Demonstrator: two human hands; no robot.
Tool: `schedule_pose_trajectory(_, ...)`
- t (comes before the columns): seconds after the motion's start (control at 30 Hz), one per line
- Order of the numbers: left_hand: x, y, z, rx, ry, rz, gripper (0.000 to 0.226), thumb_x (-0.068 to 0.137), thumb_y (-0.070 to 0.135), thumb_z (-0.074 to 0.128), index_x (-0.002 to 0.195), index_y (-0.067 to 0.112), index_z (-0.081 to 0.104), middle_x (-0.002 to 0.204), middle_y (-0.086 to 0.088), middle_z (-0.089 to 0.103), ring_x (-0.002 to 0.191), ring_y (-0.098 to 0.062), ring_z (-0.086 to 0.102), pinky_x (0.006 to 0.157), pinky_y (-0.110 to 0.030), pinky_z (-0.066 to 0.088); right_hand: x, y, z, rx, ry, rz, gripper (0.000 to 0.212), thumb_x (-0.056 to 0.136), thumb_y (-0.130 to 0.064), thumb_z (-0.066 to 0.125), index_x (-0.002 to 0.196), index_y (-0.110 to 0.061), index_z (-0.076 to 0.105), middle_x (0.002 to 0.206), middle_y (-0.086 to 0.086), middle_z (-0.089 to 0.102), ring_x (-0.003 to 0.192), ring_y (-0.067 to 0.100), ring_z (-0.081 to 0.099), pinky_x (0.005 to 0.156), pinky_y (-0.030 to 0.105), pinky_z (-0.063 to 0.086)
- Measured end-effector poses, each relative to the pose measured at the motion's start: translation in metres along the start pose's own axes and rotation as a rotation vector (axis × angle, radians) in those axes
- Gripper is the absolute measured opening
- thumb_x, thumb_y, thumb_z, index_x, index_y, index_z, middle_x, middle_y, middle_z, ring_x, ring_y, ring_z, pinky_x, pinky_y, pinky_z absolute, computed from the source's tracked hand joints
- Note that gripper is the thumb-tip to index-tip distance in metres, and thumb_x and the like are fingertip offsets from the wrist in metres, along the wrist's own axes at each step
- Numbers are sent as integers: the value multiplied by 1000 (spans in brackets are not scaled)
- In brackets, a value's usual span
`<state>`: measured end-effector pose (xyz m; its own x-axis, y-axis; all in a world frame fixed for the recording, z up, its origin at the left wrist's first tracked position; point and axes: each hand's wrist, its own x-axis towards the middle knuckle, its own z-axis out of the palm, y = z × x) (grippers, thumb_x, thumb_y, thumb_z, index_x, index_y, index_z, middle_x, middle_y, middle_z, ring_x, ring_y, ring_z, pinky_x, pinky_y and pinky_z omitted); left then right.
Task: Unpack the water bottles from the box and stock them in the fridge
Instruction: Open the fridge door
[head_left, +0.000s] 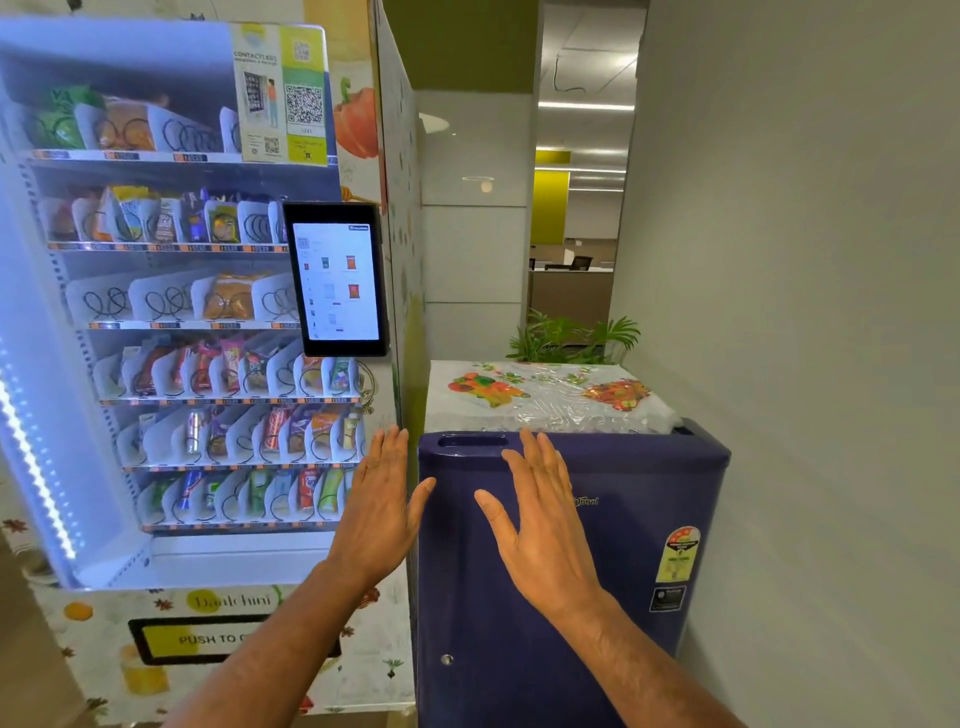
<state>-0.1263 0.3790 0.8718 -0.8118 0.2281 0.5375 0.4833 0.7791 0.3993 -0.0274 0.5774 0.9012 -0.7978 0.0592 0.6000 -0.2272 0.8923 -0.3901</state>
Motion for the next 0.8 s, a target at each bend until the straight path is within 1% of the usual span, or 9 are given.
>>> schedule_pose_trajectory(0.13,17,-2,14,-66,-21,42,80,102,62,29,166,17,10,172,3,3,158,-9,-7,126,-29,0,12,1,25,-29,-41,-15,71,98,-60,29,156,-22,17,165,-7,-5,149,8,-16,124,33,1)
schedule_pose_trajectory(0.23,32,-8,24,-92,-73,43,70,109,48,38,166,16,12,174,-2,7,160,-14,-3,128,-33,4,23,5,44,-73,-94,-22,72,99,-60,26,157,-20,12,164,-6,-9,149,8,-19,123,32,-4)
schedule_pose_trajectory(0.43,60,-22,41,-136,-173,49,59,112,38,33,165,17,17,173,-5,15,161,-20,2,125,-30,3,50,21,79,-154,-169,-24,71,100,-57,25,157,-19,9,164,-3,-11,149,11,-20,122,32,-10)
schedule_pose_trajectory(0.53,73,-35,52,-144,-241,54,60,112,46,28,164,17,23,169,-6,26,160,-26,14,128,-40,15,63,28,93,-200,-211,-33,71,100,-57,22,157,-18,6,164,-1,-12,149,14,-19,123,37,-7)
schedule_pose_trajectory(0.6,83,-45,61,-132,-277,58,62,110,53,26,160,18,30,161,-6,39,155,-29,26,125,-47,27,70,33,102,-223,-245,-31,75,97,-60,18,158,-17,6,164,0,-12,150,17,-18,124,40,-5)
schedule_pose_trajectory(0.67,93,-52,68,-110,-289,62,58,109,55,27,152,19,40,150,-3,49,147,-27,39,121,-49,33,74,40,111,-256,-280,-34,80,95,-64,16,158,-16,6,165,2,-9,151,20,-15,123,40,-7)
schedule_pose_trajectory(0.73,101,-54,71,-110,-273,78,45,108,54,30,135,23,49,125,4,57,121,-17,54,110,-47,41,76,45,119,-311,-287,-58,81,93,-63,10,158,-14,8,165,5,-2,152,24,-9,122,42,-10)
schedule_pose_trajectory(0.77,105,-54,72,-118,-262,88,38,109,50,34,130,24,51,118,6,58,112,-14,55,107,-44,42,77,47,123,-334,-278,-70,83,91,-63,6,158,-14,9,165,6,1,152,25,-6,121,44,-10)
schedule_pose_trajectory(0.8,108,-53,72,-122,-255,97,34,110,46,37,130,23,53,118,5,60,111,-14,56,107,-42,41,79,48,126,-348,-268,-76,84,90,-64,5,157,-14,10,165,6,4,152,25,-4,121,45,-10)
